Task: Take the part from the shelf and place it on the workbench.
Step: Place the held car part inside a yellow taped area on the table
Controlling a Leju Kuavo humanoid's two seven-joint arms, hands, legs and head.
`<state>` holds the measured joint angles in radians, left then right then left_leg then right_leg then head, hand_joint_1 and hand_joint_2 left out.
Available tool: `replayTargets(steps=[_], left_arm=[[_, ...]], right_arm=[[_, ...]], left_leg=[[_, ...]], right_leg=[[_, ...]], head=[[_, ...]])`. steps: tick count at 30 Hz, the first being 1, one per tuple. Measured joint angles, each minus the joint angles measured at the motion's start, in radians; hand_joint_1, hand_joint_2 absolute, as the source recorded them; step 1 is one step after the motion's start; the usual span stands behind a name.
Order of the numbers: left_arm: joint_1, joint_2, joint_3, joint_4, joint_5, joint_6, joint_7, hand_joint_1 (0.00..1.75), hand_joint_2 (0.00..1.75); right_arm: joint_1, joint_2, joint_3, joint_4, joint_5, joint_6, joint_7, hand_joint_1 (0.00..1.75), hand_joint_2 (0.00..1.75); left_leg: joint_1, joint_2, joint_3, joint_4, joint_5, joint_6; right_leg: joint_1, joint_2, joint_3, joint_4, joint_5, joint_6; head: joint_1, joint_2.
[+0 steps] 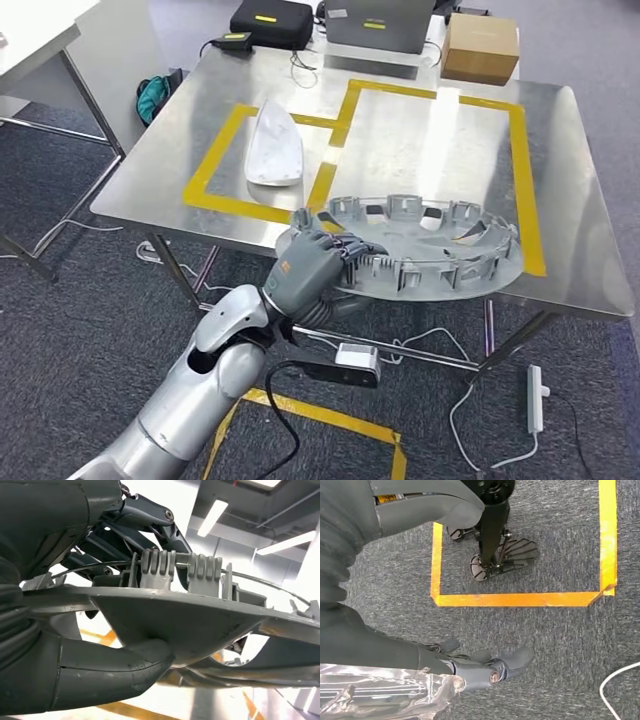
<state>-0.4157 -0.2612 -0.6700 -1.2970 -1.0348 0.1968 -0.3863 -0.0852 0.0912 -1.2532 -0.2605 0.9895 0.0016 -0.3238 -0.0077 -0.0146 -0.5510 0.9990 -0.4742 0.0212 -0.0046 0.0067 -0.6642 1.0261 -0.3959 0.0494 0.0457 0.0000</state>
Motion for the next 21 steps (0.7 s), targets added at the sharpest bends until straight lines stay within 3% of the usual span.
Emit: replayTargets(steps=[4, 6, 8, 9, 10, 11, 13, 15, 19, 21], left_arm=[[-0.012, -0.005, -0.014, 0.006, 0.000, 0.000, 0.006, 1.41, 1.75], [-0.013, -0.006, -0.018, 0.009, 0.000, 0.000, 0.008, 1.41, 1.75], [-0.014, -0.004, -0.021, 0.016, -0.001, 0.000, 0.009, 1.41, 1.75], [-0.014, -0.004, -0.022, 0.020, -0.001, 0.000, 0.011, 1.41, 1.75], [-0.014, -0.003, -0.023, 0.025, -0.001, 0.000, 0.012, 1.41, 1.75], [-0.014, -0.003, -0.024, 0.029, -0.002, 0.000, 0.014, 1.41, 1.75], [-0.015, -0.003, -0.028, 0.034, -0.002, 0.000, 0.015, 1.41, 1.75], [-0.017, -0.004, -0.034, 0.037, -0.003, 0.000, 0.015, 1.41, 1.75], [-0.020, -0.010, -0.042, 0.044, -0.013, 0.000, 0.018, 1.41, 1.75], [-0.023, -0.012, -0.045, 0.049, -0.019, 0.000, 0.021, 1.41, 1.75]], right_arm=[[0.000, 0.000, 0.002, 0.000, 0.001, -0.001, -0.002, 0.00, 1.75], [-0.001, 0.000, 0.003, 0.000, 0.002, -0.001, -0.003, 0.00, 1.75], [-0.001, -0.001, 0.005, 0.000, 0.003, -0.001, -0.003, 0.00, 1.75], [0.000, -0.001, 0.005, 0.000, 0.004, -0.001, -0.002, 0.00, 1.75], [0.001, -0.001, 0.006, 0.000, 0.004, -0.001, -0.001, 0.00, 1.75], [0.002, -0.001, 0.007, 0.000, 0.004, -0.001, 0.000, 0.00, 1.75], [0.002, 0.000, 0.008, 0.000, 0.006, -0.001, 0.001, 0.00, 1.75], [0.000, -0.001, 0.009, 0.000, 0.007, 0.000, 0.001, 0.00, 1.75], [-0.001, -0.002, 0.010, 0.000, 0.008, 0.000, 0.001, 0.00, 1.75], [-0.004, -0.002, 0.010, 0.000, 0.010, 0.001, 0.000, 0.00, 1.75]], left_leg=[[-0.001, 0.002, 0.000, 0.024, -0.013, -0.022], [0.002, 0.003, -0.054, 0.120, -0.043, -0.034], [0.005, 0.003, -0.137, 0.244, -0.090, -0.041], [0.005, 0.003, -0.166, 0.278, -0.099, -0.041], [0.005, 0.003, -0.179, 0.278, -0.087, -0.040], [0.005, 0.004, -0.175, 0.243, -0.053, -0.038], [0.004, 0.004, -0.139, 0.114, 0.043, -0.030], [0.002, 0.004, -0.110, 0.019, 0.083, -0.022], [0.005, 0.003, -0.086, -0.008, 0.076, 0.000], [0.007, 0.003, -0.072, -0.010, 0.069, 0.010]], right_leg=[[-0.003, 0.003, 0.022, -0.015, -0.001, -0.020], [-0.006, 0.004, 0.034, -0.017, -0.010, -0.029], [-0.006, 0.004, 0.045, -0.017, -0.023, -0.033], [-0.006, 0.004, 0.053, -0.017, -0.030, -0.033], [-0.006, 0.005, 0.063, -0.017, -0.037, -0.033], [-0.006, 0.006, 0.074, -0.017, -0.045, -0.032], [-0.006, 0.007, 0.093, -0.016, -0.060, -0.027], [-0.003, 0.008, 0.103, -0.017, -0.072, -0.017], [-0.002, 0.005, 0.110, -0.007, -0.089, 0.006], [-0.002, 0.002, 0.062, 0.079, -0.120, 0.010]], head=[[-0.004, 0.000], [-0.007, 0.000], [-0.009, 0.000], [-0.009, 0.000], [-0.009, 0.000], [-0.009, 0.000], [-0.009, 0.000], [-0.010, 0.000], [-0.010, 0.000], [-0.006, 0.000]])
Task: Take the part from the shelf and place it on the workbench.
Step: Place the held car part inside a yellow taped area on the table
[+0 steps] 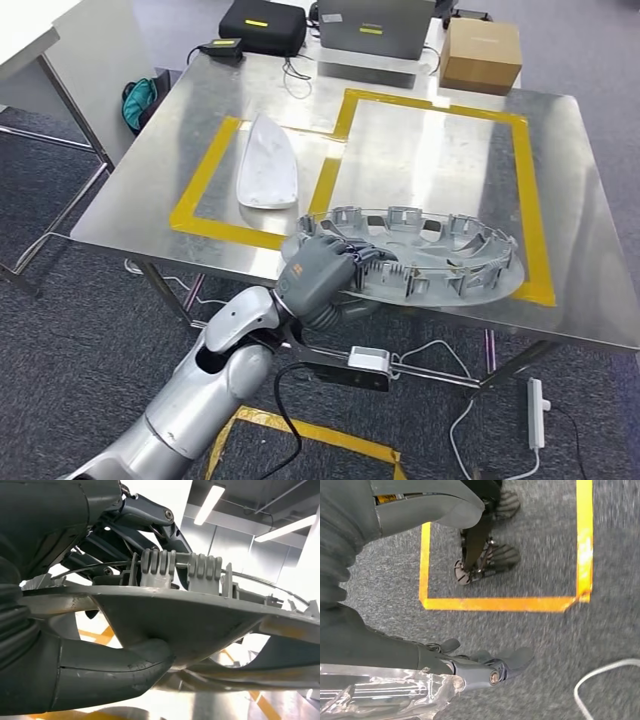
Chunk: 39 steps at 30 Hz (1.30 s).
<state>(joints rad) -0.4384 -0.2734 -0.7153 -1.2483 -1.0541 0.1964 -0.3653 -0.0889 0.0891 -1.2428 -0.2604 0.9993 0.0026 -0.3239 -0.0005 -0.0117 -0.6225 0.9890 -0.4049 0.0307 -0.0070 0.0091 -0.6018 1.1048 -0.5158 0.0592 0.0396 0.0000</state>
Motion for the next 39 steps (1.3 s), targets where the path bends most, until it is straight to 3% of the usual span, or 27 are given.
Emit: replayTargets(steps=[2, 3, 4, 5, 7, 9, 13, 15, 17, 19, 20, 22, 24, 26, 29, 30, 33, 34, 35, 36, 37, 38, 39], left_arm=[[-0.003, 0.000, -0.008, 0.007, -0.006, 0.000, 0.005, 1.41, 1.75], [-0.003, 0.000, -0.013, 0.013, -0.010, 0.001, 0.008, 1.41, 1.75], [-0.003, 0.000, -0.017, 0.020, -0.013, 0.001, 0.011, 1.41, 1.75], [-0.003, 0.000, -0.021, 0.029, -0.015, 0.001, 0.013, 1.41, 1.75], [-0.004, 0.000, -0.030, 0.044, -0.018, 0.002, 0.015, 1.41, 1.75], [-0.008, -0.002, -0.040, 0.055, -0.020, 0.003, 0.014, 1.41, 1.75], [-0.016, -0.011, -0.055, 0.071, -0.024, 0.004, 0.014, 1.41, 1.75], [-0.022, -0.014, -0.066, 0.079, -0.026, 0.004, 0.012, 1.41, 1.75], [-0.024, -0.015, -0.076, 0.087, -0.027, 0.004, 0.011, 1.41, 1.75], [-0.025, -0.015, -0.083, 0.095, -0.029, 0.003, 0.011, 1.41, 1.75], [-0.025, -0.015, -0.087, 0.099, -0.030, 0.003, 0.011, 1.41, 1.75], [-0.028, -0.016, -0.097, 0.104, -0.033, 0.002, 0.011, 1.41, 1.75], [-0.032, -0.018, -0.110, 0.110, -0.035, -0.002, 0.011, 1.41, 1.75], [-0.036, -0.024, -0.126, 0.121, -0.036, -0.006, 0.011, 1.41, 1.75], [-0.051, -0.040, -0.153, 0.150, -0.038, -0.021, 0.020, 1.41, 1.75], [-0.058, -0.046, -0.163, 0.165, -0.040, -0.029, 0.027, 1.41, 1.75], [-0.076, -0.060, -0.190, 0.219, -0.045, -0.057, 0.043, 1.41, 1.75], [-0.078, -0.064, -0.197, 0.237, -0.045, -0.068, 0.047, 1.41, 1.75], [-0.082, -0.068, -0.206, 0.255, -0.042, -0.082, 0.052, 1.41, 1.75], [-0.086, -0.072, -0.216, 0.271, -0.037, -0.095, 0.057, 1.41, 1.75], [-0.092, -0.076, -0.226, 0.284, -0.031, -0.106, 0.061, 1.41, 1.75], [-0.099, -0.080, -0.238, 0.296, -0.026, -0.115, 0.064, 1.41, 1.75], [-0.105, -0.083, -0.247, 0.304, -0.020, -0.120, 0.066, 1.41, 1.75]], right_arm=[[0.001, 0.000, 0.001, 0.000, 0.002, 0.001, -0.001, 0.00, 1.75], [0.002, 0.000, 0.001, 0.000, 0.003, 0.001, -0.002, 0.00, 1.75], [0.004, 0.000, 0.000, 0.000, 0.004, 0.001, -0.002, 0.00, 1.75], [0.005, 0.000, 0.000, 0.000, 0.005, 0.001, -0.003, 0.00, 1.75], [0.006, 0.000, 0.000, 0.000, 0.007, 0.001, -0.005, 0.00, 1.75], [0.005, 0.000, 0.001, 0.001, 0.009, 0.002, -0.005, 0.00, 1.75], [0.004, 0.000, 0.001, 0.001, 0.013, 0.003, -0.005, 0.00, 1.75], [0.004, -0.001, 0.001, 0.001, 0.016, 0.003, -0.006, 0.00, 1.75], [0.003, -0.002, 0.001, 0.001, 0.016, 0.003, -0.007, 0.00, 1.75], [0.004, -0.002, 0.001, 0.001, 0.017, 0.003, -0.007, 0.00, 1.75], [0.005, -0.002, 0.001, 0.001, 0.018, 0.004, -0.007, 0.00, 1.75], [0.006, -0.001, 0.001, 0.001, 0.019, 0.006, -0.006, 0.00, 1.75], [0.004, -0.001, 0.001, 0.001, 0.020, 0.008, -0.006, 0.00, 1.75], [0.003, -0.002, 0.002, 0.001, 0.023, 0.011, -0.006, 0.00, 1.75], [0.001, -0.003, 0.004, 0.001, 0.030, 0.015, -0.008, 0.00, 1.75], [-0.001, -0.004, 0.006, 0.001, 0.032, 0.016, -0.009, 0.00, 1.75], [-0.003, -0.005, 0.010, 0.002, 0.037, 0.019, -0.011, 0.00, 1.75], [-0.002, -0.006, 0.010, 0.002, 0.038, 0.019, -0.010, 0.00, 1.75], [0.000, -0.007, 0.011, 0.002, 0.040, 0.019, -0.010, 0.00, 1.75], [0.001, -0.008, 0.012, 0.002, 0.042, 0.019, -0.008, 0.00, 1.75], [0.001, -0.010, 0.013, 0.002, 0.044, 0.019, -0.007, 0.00, 1.75], [0.000, -0.011, 0.014, 0.002, 0.045, 0.020, -0.006, 0.00, 1.75], [-0.002, -0.012, 0.015, 0.002, 0.046, 0.020, -0.004, 0.00, 1.75]], left_leg=[[0.000, -0.001, 0.009, 0.000, -0.011, 0.005], [0.000, -0.001, 0.016, 0.001, -0.017, 0.005], [0.000, -0.002, 0.025, 0.001, -0.025, 0.005], [0.000, -0.003, 0.038, 0.001, -0.034, 0.003], [0.000, -0.004, 0.064, 0.001, -0.054, -0.003], [-0.003, -0.004, 0.077, 0.001, -0.070, -0.013], [-0.005, -0.003, 0.082, 0.014, -0.082, -0.034], [-0.004, -0.001, 0.042, 0.093, -0.105, -0.044], [-0.002, 0.000, -0.040, 0.224, -0.153, -0.052], [-0.001, 0.000, -0.098, 0.290, -0.175, -0.052], [-0.002, 0.000, -0.103, 0.272, -0.153, -0.049], [-0.004, 0.001, -0.070, 0.153, -0.058, -0.038], [-0.008, 0.002, -0.034, 0.039, 0.001, -0.028], [-0.010, 0.001, -0.024, 0.003, 0.004, -0.019], [-0.005, -0.001, -0.004, -0.002, 0.006, -0.002], [-0.003, 0.000, 0.004, -0.003, 0.004, 0.003], [-0.004, 0.000, 0.016, -0.002, -0.011, 0.010], [-0.005, -0.001, 0.022, -0.002, -0.017, 0.010], [-0.004, -0.002, 0.031, -0.002, -0.024, 0.010], [-0.004, -0.003, 0.042, -0.002, -0.031, 0.008], [-0.004, -0.003, 0.053, -0.002, -0.039, 0.005], [-0.005, -0.004, 0.064, -0.002, -0.047, 0.001], [-0.005, -0.003, 0.070, -0.002, -0.054, -0.004]], right_leg=[[0.000, -0.001, -0.084, 0.135, -0.047, 0.003], [-0.001, -0.001, -0.118, 0.178, -0.061, 0.005], [-0.001, -0.001, -0.136, 0.185, -0.058, 0.008], [-0.003, -0.001, -0.136, 0.155, -0.032, 0.009], [-0.006, -0.003, -0.100, 0.023, 0.067, 0.013], [-0.006, -0.005, -0.069, -0.075, 0.120, 0.006], [-0.006, -0.001, -0.046, -0.093, 0.119, -0.021], [-0.009, 0.000, -0.032, -0.094, 0.111, -0.031], [-0.008, 0.000, -0.019, -0.094, 0.099, -0.038], [-0.007, 0.001, -0.003, -0.094, 0.085, -0.040], [-0.007, 0.002, 0.007, -0.094, 0.078, -0.040], [-0.006, 0.004, 0.028, -0.095, 0.062, -0.037], [-0.003, 0.006, 0.043, -0.096, 0.047, -0.028], [0.000, 0.006, 0.052, -0.096, 0.043, -0.014], [-0.001, 0.001, 0.052, -0.073, 0.026, 0.004], [-0.001, 0.000, 0.032, -0.034, 0.009, 0.008], [-0.003, -0.001, -0.086, 0.152, -0.055, 0.017], [-0.003, -0.001, -0.113, 0.182, -0.058, 0.018], [-0.003, -0.002, -0.120, 0.171, -0.039, 0.018], [-0.003, -0.002, -0.108, 0.124, 0.001, 0.018], [-0.004, -0.002, -0.084, 0.052, 0.051, 0.017], [-0.003, -0.003, -0.059, -0.014, 0.084, 0.017], [-0.001, -0.004, -0.037, -0.064, 0.100, 0.011]], head=[[0.003, 0.000], [0.003, 0.000], [0.004, 0.000], [0.004, 0.000], [0.005, 0.000], [0.005, 0.000], [0.002, 0.000], [-0.001, 0.000], [-0.003, 0.000], [-0.003, 0.000], [-0.003, 0.000], [-0.003, 0.000], [-0.003, 0.000], [-0.003, 0.000], [-0.001, 0.000], [0.000, 0.000], [0.004, 0.000], [0.005, 0.000], [0.005, 0.000], [0.006, 0.000], [0.006, 0.000], [0.005, 0.000], [0.006, 0.000]])
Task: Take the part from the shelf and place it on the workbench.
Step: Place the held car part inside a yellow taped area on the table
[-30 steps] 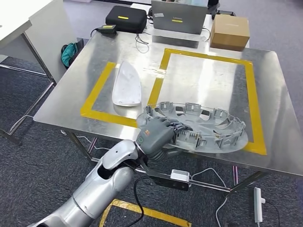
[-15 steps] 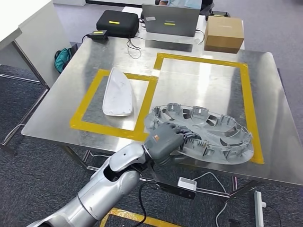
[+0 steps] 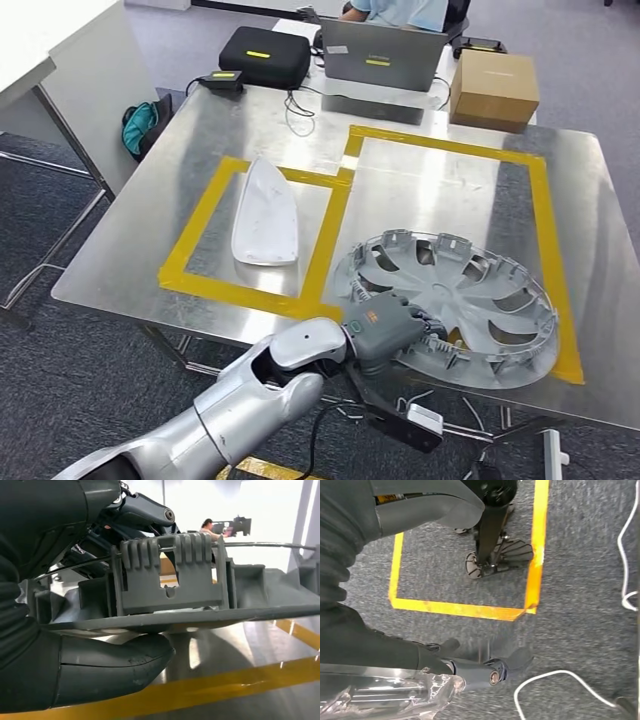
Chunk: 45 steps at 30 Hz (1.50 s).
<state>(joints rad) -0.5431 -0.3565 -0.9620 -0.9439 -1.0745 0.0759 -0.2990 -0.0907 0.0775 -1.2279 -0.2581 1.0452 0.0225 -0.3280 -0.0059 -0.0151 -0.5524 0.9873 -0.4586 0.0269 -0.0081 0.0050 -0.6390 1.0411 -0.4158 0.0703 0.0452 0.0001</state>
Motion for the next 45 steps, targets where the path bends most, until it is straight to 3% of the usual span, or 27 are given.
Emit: replayTargets(steps=[1, 3, 5, 7, 9, 10, 11, 12, 14, 15, 17, 18, 21, 23, 25, 27, 29, 32, 36, 45], left_arm=[[-0.005, -0.003, -0.009, 0.007, 0.006, -0.007, 0.003, 1.41, 1.75], [-0.015, -0.007, -0.029, 0.019, 0.029, -0.033, 0.016, 1.41, 1.75], [-0.029, -0.012, -0.059, 0.027, 0.068, -0.063, 0.040, 1.41, 1.75], [-0.048, -0.016, -0.092, 0.032, 0.106, -0.081, 0.065, 1.41, 1.75], [-0.063, -0.015, -0.128, 0.038, 0.147, -0.097, 0.092, 1.41, 1.75], [-0.068, -0.014, -0.147, 0.042, 0.171, -0.105, 0.107, 1.41, 1.75], [-0.075, -0.013, -0.167, 0.046, 0.197, -0.114, 0.123, 1.41, 1.75], [-0.083, -0.013, -0.187, 0.050, 0.221, -0.121, 0.137, 1.41, 1.75], [-0.104, -0.013, -0.224, 0.055, 0.272, -0.140, 0.166, 1.41, 1.75], [-0.115, -0.013, -0.242, 0.058, 0.296, -0.151, 0.181, 1.41, 1.75], [-0.133, -0.014, -0.273, 0.061, 0.336, -0.171, 0.212, 1.41, 1.75], [-0.141, -0.014, -0.289, 0.062, 0.350, -0.180, 0.231, 1.41, 1.75], [-0.162, -0.017, -0.335, 0.064, 0.368, -0.198, 0.280, 1.41, 1.75], [-0.173, -0.018, -0.359, 0.064, 0.371, -0.198, 0.299, 1.41, 1.75], [-0.180, -0.018, -0.376, 0.064, 0.371, -0.195, 0.323, 0.71, 1.75], [-0.184, -0.018, -0.391, 0.065, 0.371, -0.197, 0.348, 0.00, 1.75], [-0.186, -0.016, -0.401, 0.072, 0.374, -0.201, 0.362, 0.00, 1.75], [-0.186, -0.013, -0.409, 0.086, 0.389, -0.195, 0.357, 0.00, 1.75], [-0.186, -0.013, -0.416, 0.097, 0.409, -0.185, 0.343, 0.00, 0.00], [-0.173, -0.016, -0.379, 0.081, 0.564, -0.106, 0.208, 0.00, 0.00]], right_arm=[[-0.002, 0.000, 0.000, 0.000, 0.001, 0.000, 0.001, 0.00, 1.75], [-0.004, -0.001, 0.001, 0.001, 0.005, 0.001, 0.005, 0.00, 1.75], [-0.005, -0.002, 0.002, 0.001, 0.009, 0.002, 0.008, 0.00, 1.75], [-0.011, -0.004, 0.004, 0.001, 0.011, 0.003, 0.011, 0.00, 1.75], [-0.016, -0.005, 0.007, 0.001, 0.012, 0.004, 0.013, 0.00, 1.75], [-0.016, -0.005, 0.009, 0.001, 0.013, 0.006, 0.014, 0.00, 1.75], [-0.017, -0.006, 0.011, 0.001, 0.014, 0.007, 0.015, 0.00, 1.75], [-0.017, -0.006, 0.012, 0.001, 0.015, 0.008, 0.016, 0.00, 1.75], [-0.021, -0.006, 0.015, 0.001, 0.017, 0.009, 0.019, 0.00, 1.75], [-0.025, -0.006, 0.017, 0.001, 0.018, 0.009, 0.020, 0.00, 1.75], [-0.031, -0.007, 0.019, 0.001, 0.019, 0.009, 0.024, 0.00, 1.75], [-0.032, -0.008, 0.021, 0.001, 0.019, 0.009, 0.027, 0.00, 1.75], [-0.034, -0.010, 0.025, 0.001, 0.016, 0.009, 0.034, 0.00, 1.75], [-0.034, -0.010, 0.026, 0.001, 0.013, 0.009, 0.036, 0.00, 1.75], [-0.034, -0.010, 0.026, 0.002, 0.009, 0.009, 0.038, 0.00, 0.87], [-0.033, -0.010, 0.025, 0.002, 0.007, 0.008, 0.039, 0.00, 0.00], [-0.033, -0.010, 0.026, 0.002, 0.009, 0.009, 0.040, 0.00, 0.00], [-0.033, -0.010, 0.027, 0.002, 0.013, 0.010, 0.042, 0.00, 0.00], [-0.033, -0.010, 0.034, 0.002, 0.014, 0.010, 0.044, 0.00, 0.00], [-0.020, -0.010, 0.035, 0.002, -0.009, 0.010, 0.042, 0.00, 0.00]], left_leg=[[-0.001, 0.001, 0.003, -0.001, -0.005, -0.006], [-0.003, 0.001, 0.007, 0.001, -0.009, -0.018], [-0.004, 0.002, 0.004, 0.025, -0.017, -0.029], [-0.002, 0.003, -0.045, 0.114, -0.048, -0.038], [0.001, 0.004, -0.130, 0.243, -0.092, -0.044], [0.001, 0.004, -0.162, 0.280, -0.099, -0.044], [0.001, 0.004, -0.178, 0.284, -0.085, -0.043], [0.001, 0.004, -0.174, 0.251, -0.049, -0.041], [0.001, 0.005, -0.135, 0.120, 0.047, -0.036], [0.001, 0.006, -0.118, 0.063, 0.071, -0.033], [0.001, 0.006, -0.104, 0.012, 0.084, -0.027], [0.001, 0.005, -0.102, 0.009, 0.082, -0.028], [0.002, 0.003, -0.098, 0.007, 0.092, -0.031], [0.001, 0.003, -0.097, 0.007, 0.089, -0.025], [0.000, 0.003, -0.096, 0.007, 0.086, -0.020], [0.000, 0.003, -0.095, 0.008, 0.083, -0.016], [-0.001, 0.003, -0.095, 0.008, 0.083, -0.014], [-0.001, 0.003, -0.095, 0.008, 0.084, -0.013], [-0.001, 0.003, -0.094, 0.008, 0.086, -0.012], [0.001, 0.003, -0.093, 0.007, 0.087, -0.013]], right_leg=[[0.002, 0.000, 0.012, -0.026, 0.003, -0.008], [0.005, 0.001, 0.024, -0.035, -0.007, -0.027], [0.001, 0.001, 0.035, -0.038, -0.006, -0.040], [-0.003, 0.001, 0.048, -0.040, -0.012, -0.049], [-0.003, 0.001, 0.058, -0.040, -0.022, -0.053], [-0.003, 0.001, 0.065, -0.040, -0.028, -0.053], [-0.003, 0.001, 0.074, -0.040, -0.033, -0.053], [-0.003, 0.002, 0.083, -0.040, -0.039, -0.052], [-0.002, 0.003, 0.102, -0.040, -0.053, -0.046], [-0.001, 0.004, 0.106, -0.039, -0.059, -0.041], [0.002, 0.005, 0.105, -0.039, -0.070, -0.030], [0.004, 0.005, 0.103, -0.040, -0.074, -0.035], [0.006, 0.003, 0.108, -0.045, -0.077, -0.068], [0.006, 0.003, 0.113, -0.052, -0.076, -0.069], [0.006, 0.003, 0.117, -0.060, -0.076, -0.058], [0.005, 0.003, 0.121, -0.067, -0.075, -0.036], [0.004, 0.003, 0.123, -0.070, -0.075, -0.022], [0.003, 0.002, 0.122, -0.070, -0.074, -0.018], [0.004, 0.002, 0.129, -0.068, -0.074, -0.017], [0.005, 0.002, 0.130, -0.065, -0.074, -0.017]], head=[[-0.001, 0.000], [-0.003, 0.000], [-0.007, 0.000], [-0.012, 0.000], [-0.015, 0.000], [-0.015, 0.000], [-0.015, 0.000], [-0.015, 0.000], [-0.015, 0.000], [-0.016, 0.000], [-0.016, 0.000], [-0.016, 0.000], [-0.015, 0.000], [-0.015, 0.000], [-0.015, 0.000], [-0.015, 0.000], [-0.015, 0.000], [-0.016, 0.000], [-0.016, 0.000], [-0.016, 0.000]])
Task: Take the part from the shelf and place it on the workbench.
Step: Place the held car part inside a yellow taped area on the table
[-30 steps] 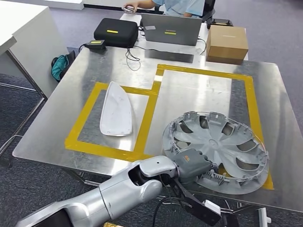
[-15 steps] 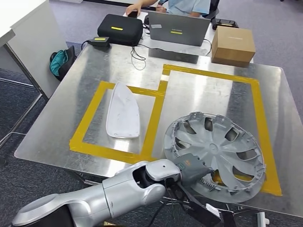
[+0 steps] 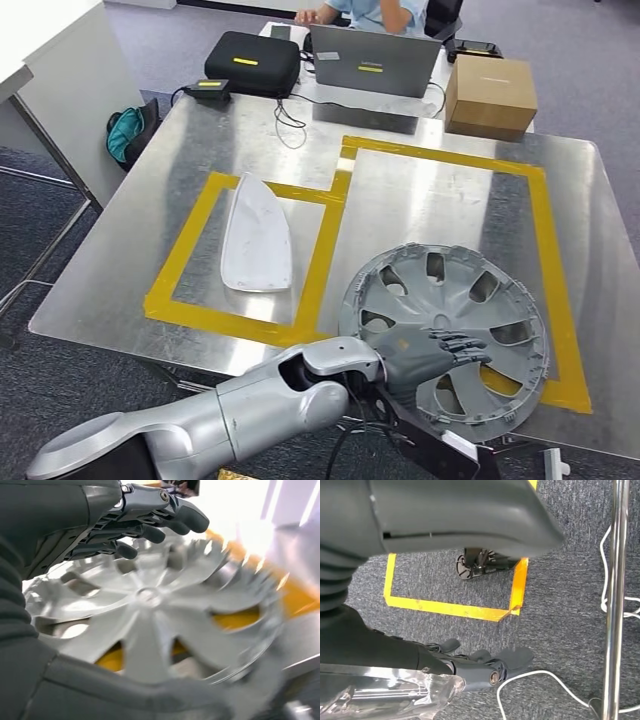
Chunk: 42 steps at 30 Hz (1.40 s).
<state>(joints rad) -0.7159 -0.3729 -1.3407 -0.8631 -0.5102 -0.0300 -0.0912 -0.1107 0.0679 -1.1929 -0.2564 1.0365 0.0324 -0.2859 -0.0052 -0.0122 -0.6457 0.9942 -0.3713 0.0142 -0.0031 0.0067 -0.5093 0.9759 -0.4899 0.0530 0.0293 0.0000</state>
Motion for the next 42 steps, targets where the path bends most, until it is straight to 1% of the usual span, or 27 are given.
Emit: replayTargets(steps=[4, 6, 7, 10, 11, 12, 13, 15, 16, 17, 19, 21, 23, 25, 26, 27, 28, 31, 32, 33, 35, 36, 37, 38, 40, 41, 42], left_arm=[[0.019, -0.001, 0.061, -0.035, 0.025, 0.009, -0.071, 0.00, 0.00], [0.034, -0.001, 0.098, -0.063, 0.016, 0.006, -0.103, 0.00, 0.00], [0.044, 0.000, 0.119, -0.083, 0.011, -0.001, -0.118, 0.00, 0.00], [0.098, 0.022, 0.189, -0.162, -0.001, -0.037, -0.163, 0.00, 0.00], [0.122, 0.034, 0.215, -0.193, -0.005, -0.050, -0.175, 0.00, 0.00], [0.145, 0.047, 0.242, -0.224, -0.009, -0.060, -0.185, 0.00, 0.00], [0.166, 0.059, 0.268, -0.254, -0.013, -0.069, -0.195, 0.00, 0.00], [0.199, 0.082, 0.318, -0.309, -0.023, -0.079, -0.214, 0.00, 0.00], [0.212, 0.093, 0.340, -0.333, -0.027, -0.084, -0.221, 0.00, 0.00], [0.224, 0.103, 0.359, -0.354, -0.030, -0.088, -0.226, 0.00, 0.00], [0.242, 0.118, 0.388, -0.386, -0.035, -0.090, -0.230, 0.00, 0.00], [0.254, 0.130, 0.407, -0.410, -0.038, -0.088, -0.231, 0.00, 0.00], [0.269, 0.140, 0.427, -0.430, -0.048, -0.076, -0.241, 0.00, 0.00], [0.295, 0.156, 0.459, -0.453, -0.059, -0.060, -0.261, 0.00, 0.00], [0.311, 0.166, 0.480, -0.465, -0.065, -0.055, -0.272, 0.00, 0.00], [0.329, 0.176, 0.503, -0.480, -0.071, -0.050, -0.282, 0.00, 0.00], [0.348, 0.185, 0.529, -0.495, -0.076, -0.046, -0.291, 0.00, 0.00], [0.394, 0.199, 0.616, -0.550, -0.092, -0.029, -0.314, 0.00, 0.00], [0.407, 0.200, 0.646, -0.568, -0.099, -0.022, -0.322, 0.00, 0.00], [0.423, 0.202, 0.679, -0.586, -0.107, -0.013, -0.330, 0.00, 0.00], [0.460, 0.207, 0.746, -0.616, -0.124, 0.012, -0.338, 0.00, 0.00], [0.480, 0.208, 0.780, -0.630, -0.133, 0.029, -0.339, 0.00, 0.00], [0.498, 0.210, 0.816, -0.643, -0.141, 0.048, -0.342, 0.00, 0.00], [0.514, 0.210, 0.853, -0.655, -0.147, 0.063, -0.345, 0.00, 0.00], [0.544, 0.209, 0.933, -0.674, -0.160, 0.094, -0.353, 0.00, 0.00], [0.557, 0.207, 0.972, -0.682, -0.164, 0.109, -0.354, 0.00, 0.00], [0.568, 0.202, 1.014, -0.689, -0.165, 0.122, -0.354, 0.00, 0.00]], right_arm=[[0.011, 0.000, -0.001, 0.000, -0.014, -0.001, -0.005, 0.00, 0.00], [0.013, -0.001, -0.003, 0.000, -0.020, -0.003, -0.007, 0.00, 0.00], [0.013, -0.001, -0.004, 0.000, -0.023, -0.005, -0.008, 0.00, 0.00], [0.018, -0.001, -0.012, 0.000, -0.032, -0.008, -0.008, 0.00, 0.00], [0.022, -0.001, -0.016, 0.000, -0.036, -0.010, -0.007, 0.00, 0.00], [0.026, -0.002, -0.020, 0.000, -0.038, -0.011, -0.005, 0.00, 0.00], [0.028, -0.002, -0.023, 0.000, -0.039, -0.012, -0.003, 0.00, 0.00], [0.029, -0.001, -0.027, 0.001, -0.040, -0.013, -0.001, 0.00, 0.00], [0.029, 0.001, -0.029, 0.002, -0.039, -0.012, 0.000, 0.00, 0.00], [0.028, 0.002, -0.029, 0.003, -0.039, -0.012, 0.001, 0.00, 0.00], [0.029, 0.003, -0.029, 0.004, -0.039, -0.012, 0.002, 0.00, 0.00], [0.029, 0.003, -0.030, 0.004, -0.039, -0.012, 0.002, 0.00, 0.00], [0.028, 0.003, -0.032, 0.004, -0.043, -0.012, 0.001, 0.00, 0.00], [0.028, 0.003, -0.038, 0.004, -0.047, -0.007, 0.000, 0.00, 0.00], [0.029, 0.003, -0.041, 0.004, -0.048, -0.003, -0.001, 0.00, 0.00], [0.030, 0.003, -0.043, 0.004, -0.049, 0.001, -0.003, 0.00, 0.00], [0.031, 0.003, -0.045, 0.004, -0.049, 0.004, -0.004, 0.00, 0.00], [0.032, 0.004, -0.047, 0.004, -0.044, 0.008, -0.011, 0.00, 0.00], [0.034, 0.005, -0.048, 0.004, -0.041, 0.009, -0.013, 0.00, 0.00], [0.035, 0.006, -0.049, 0.004, -0.038, 0.009, -0.016, 0.00, 0.00], [0.038, 0.008, -0.051, 0.004, -0.034, 0.007, -0.019, 0.00, 0.00], [0.039, 0.009, -0.051, 0.004, -0.033, 0.006, -0.020, 0.00, 0.00], [0.039, 0.010, -0.052, 0.004, -0.031, 0.005, -0.021, 0.00, 0.00], [0.040, 0.011, -0.052, 0.004, -0.030, 0.005, -0.022, 0.00, 0.00], [0.039, 0.014, -0.052, 0.004, -0.026, 0.005, -0.022, 0.00, 0.00], [0.039, 0.014, -0.053, 0.004, -0.025, 0.005, -0.023, 0.00, 0.00], [0.038, 0.014, -0.053, 0.004, -0.024, 0.005, -0.023, 0.00, 0.00]], left_leg=[[-0.004, 0.000, 0.002, -0.004, -0.006, 0.013], [0.002, 0.001, 0.015, -0.021, -0.001, 0.021], [0.006, 0.002, 0.021, -0.028, 0.003, 0.023], [0.008, 0.003, 0.024, -0.030, 0.005, 0.024], [0.009, 0.003, 0.024, -0.029, 0.005, 0.022], [0.012, 0.002, 0.024, -0.028, 0.005, 0.019], [0.016, 0.001, 0.024, -0.026, 0.005, 0.013], [0.022, -0.001, 0.022, -0.016, 0.001, -0.005], [0.023, -0.002, 0.020, -0.010, 0.001, -0.015], [0.021, -0.002, 0.017, -0.006, 0.002, -0.024], [0.021, -0.003, 0.014, -0.007, 0.011, -0.036], [0.024, -0.001, 0.006, 0.001, -0.002, -0.046], [0.024, 0.002, -0.031, 0.089, -0.074, -0.051], [0.021, 0.002, -0.081, 0.235, -0.162, -0.051], [0.020, 0.002, -0.091, 0.281, -0.184, -0.049], [0.019, 0.002, -0.082, 0.289, -0.188, -0.044], [0.016, 0.003, -0.051, 0.256, -0.176, -0.039], [0.003, 0.032, 0.091, 0.049, -0.130, -0.019], [-0.002, 0.040, 0.114, 0.010, -0.124, -0.016], [-0.006, 0.042, 0.120, -0.007, -0.120, -0.013], [-0.007, 0.028, 0.112, -0.010, -0.101, -0.004], [-0.006, 0.023, 0.106, -0.012, -0.091, 0.002], [-0.004, 0.018, 0.098, -0.014, -0.080, 0.008], [-0.002, 0.013, 0.089, -0.015, -0.070, 0.013], [-0.002, 0.002, 0.065, -0.014, -0.050, 0.017], [-0.003, -0.005, 0.052, -0.013, -0.040, 0.017], [-0.003, -0.013, 0.039, -0.013, -0.030, 0.015]], right_leg=[[-0.004, 0.000, 0.004, -0.009, 0.000, 0.012], [-0.004, 0.000, -0.005, 0.013, -0.015, 0.016], [-0.005, 0.000, -0.023, 0.051, -0.037, 0.018], [-0.012, 0.000, -0.127, 0.248, -0.122, 0.027], [-0.016, 0.000, -0.149, 0.283, -0.126, 0.031], [-0.019, -0.001, -0.152, 0.277, -0.109, 0.035], [-0.024, -0.001, -0.134, 0.231, -0.074, 0.040], [-0.034, 0.003, -0.074, 0.095, -0.004, 0.054], [-0.037, 0.008, -0.053, 0.051, 0.016, 0.054], [-0.037, 0.013, -0.044, 0.032, 0.024, 0.050], [-0.034, 0.018, -0.051, 0.042, 0.028, 0.029], [-0.033, 0.017, -0.063, 0.047, 0.036, 0.011], [-0.032, 0.014, -0.078, 0.047, 0.048, -0.007], [-0.027, 0.010, -0.097, 0.048, 0.062, -0.020], [-0.024, 0.009, -0.107, 0.048, 0.069, -0.022], [-0.021, 0.008, -0.117, 0.048, 0.076, -0.023], [-0.019, 0.006, -0.127, 0.048, 0.084, -0.022], [-0.013, -0.002, -0.145, 0.049, 0.103, -0.016], [-0.012, -0.006, -0.146, 0.049, 0.108, -0.012], [-0.012, -0.012, -0.146, 0.047, 0.114, -0.007], [-0.015, -0.023, -0.146, 0.040, 0.124, 0.005], [-0.016, -0.024, -0.151, 0.044, 0.114, 0.010], [-0.016, -0.022, -0.160, 0.066, 0.086, 0.014], [-0.016, -0.019, -0.176, 0.110, 0.042, 0.017], [-0.015, -0.013, -0.208, 0.243, -0.055, 0.019], [-0.014, -0.012, -0.215, 0.298, -0.082, 0.019], [-0.014, -0.011, -0.208, 0.323, -0.088, 0.018]], head=[[0.000, 0.000], [0.001, 0.000], [0.004, 0.000], [0.011, 0.000], [0.011, 0.000], [0.011, 0.000], [0.011, 0.000], [0.013, 0.000], [0.013, 0.000], [0.013, 0.000], [0.012, 0.000], [0.011, 0.000], [0.009, 0.000], [0.007, 0.000], [0.007, 0.000], [0.008, 0.000], [0.007, 0.000], [0.008, 0.000], [0.009, 0.000], [0.009, 0.000], [0.008, 0.000], [0.009, 0.000], [0.010, 0.000], [0.012, 0.000], [0.014, 0.000], [0.014, 0.000], [0.014, 0.000]])
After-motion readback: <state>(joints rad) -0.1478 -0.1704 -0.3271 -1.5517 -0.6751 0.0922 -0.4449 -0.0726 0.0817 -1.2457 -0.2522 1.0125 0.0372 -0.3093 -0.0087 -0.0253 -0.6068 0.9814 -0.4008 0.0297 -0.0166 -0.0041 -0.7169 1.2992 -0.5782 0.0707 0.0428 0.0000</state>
